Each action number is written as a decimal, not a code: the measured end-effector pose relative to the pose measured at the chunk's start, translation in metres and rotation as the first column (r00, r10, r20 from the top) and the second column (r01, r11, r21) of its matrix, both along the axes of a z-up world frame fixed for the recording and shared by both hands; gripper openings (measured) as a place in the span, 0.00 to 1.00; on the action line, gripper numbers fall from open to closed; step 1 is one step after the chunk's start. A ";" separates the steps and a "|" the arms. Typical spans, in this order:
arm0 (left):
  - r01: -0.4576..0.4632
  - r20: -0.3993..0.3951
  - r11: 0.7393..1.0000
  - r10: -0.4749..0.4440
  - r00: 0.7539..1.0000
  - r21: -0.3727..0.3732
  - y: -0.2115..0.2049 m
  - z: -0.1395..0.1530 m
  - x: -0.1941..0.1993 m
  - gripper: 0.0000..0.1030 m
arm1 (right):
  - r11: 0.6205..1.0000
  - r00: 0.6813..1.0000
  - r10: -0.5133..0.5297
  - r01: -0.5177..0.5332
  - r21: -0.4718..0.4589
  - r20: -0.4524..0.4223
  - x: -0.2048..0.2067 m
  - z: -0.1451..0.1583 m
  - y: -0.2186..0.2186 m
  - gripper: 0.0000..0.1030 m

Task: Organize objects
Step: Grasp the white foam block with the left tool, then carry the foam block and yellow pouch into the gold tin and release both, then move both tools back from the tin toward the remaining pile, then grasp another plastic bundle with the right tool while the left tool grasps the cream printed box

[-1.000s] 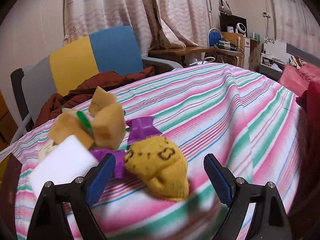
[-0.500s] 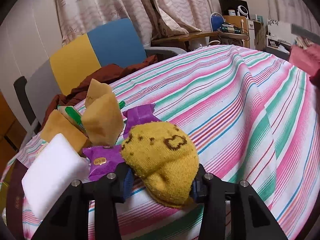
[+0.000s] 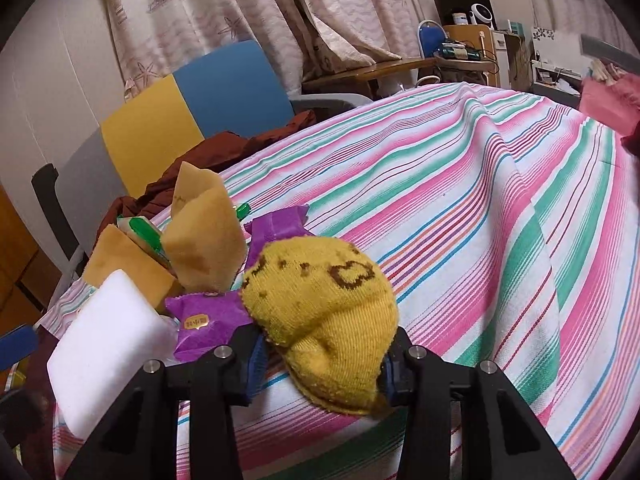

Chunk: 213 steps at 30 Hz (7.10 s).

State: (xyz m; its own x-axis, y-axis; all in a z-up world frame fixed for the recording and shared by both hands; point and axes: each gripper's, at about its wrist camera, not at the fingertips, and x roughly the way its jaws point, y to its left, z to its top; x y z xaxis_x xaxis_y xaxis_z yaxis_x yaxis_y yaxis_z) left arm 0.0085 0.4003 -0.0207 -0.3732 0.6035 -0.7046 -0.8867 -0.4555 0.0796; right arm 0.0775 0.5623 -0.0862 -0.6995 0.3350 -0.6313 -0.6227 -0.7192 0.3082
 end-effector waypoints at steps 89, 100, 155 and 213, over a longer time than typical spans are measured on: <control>-0.241 0.244 0.924 0.170 0.955 0.297 -0.192 -0.022 0.063 0.56 | 0.965 0.968 0.248 -0.243 0.095 -0.044 0.012 0.048 -0.114 0.36; -0.456 0.221 0.826 0.401 0.889 0.332 -0.280 0.001 0.031 0.56 | 0.874 0.872 0.486 -0.483 0.062 -0.064 -0.015 0.064 -0.216 0.36; -0.679 0.151 0.667 0.671 0.726 0.306 -0.352 0.009 0.006 0.80 | 0.790 0.787 0.612 -0.614 0.001 -0.076 -0.029 0.057 -0.303 0.79; -0.400 0.188 0.886 0.362 0.913 0.237 -0.201 0.013 0.051 0.80 | 0.963 0.957 0.270 -0.268 -0.029 0.108 -0.070 0.009 -0.076 0.37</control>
State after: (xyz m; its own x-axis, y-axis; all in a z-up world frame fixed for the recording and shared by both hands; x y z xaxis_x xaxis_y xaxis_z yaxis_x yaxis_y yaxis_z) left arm 0.0596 0.1989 -0.0075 -0.5247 0.6048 -0.5991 -0.6340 -0.7473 -0.1991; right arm 0.0072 0.4860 -0.0770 -0.6885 0.1348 -0.7126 -0.4372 -0.8611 0.2595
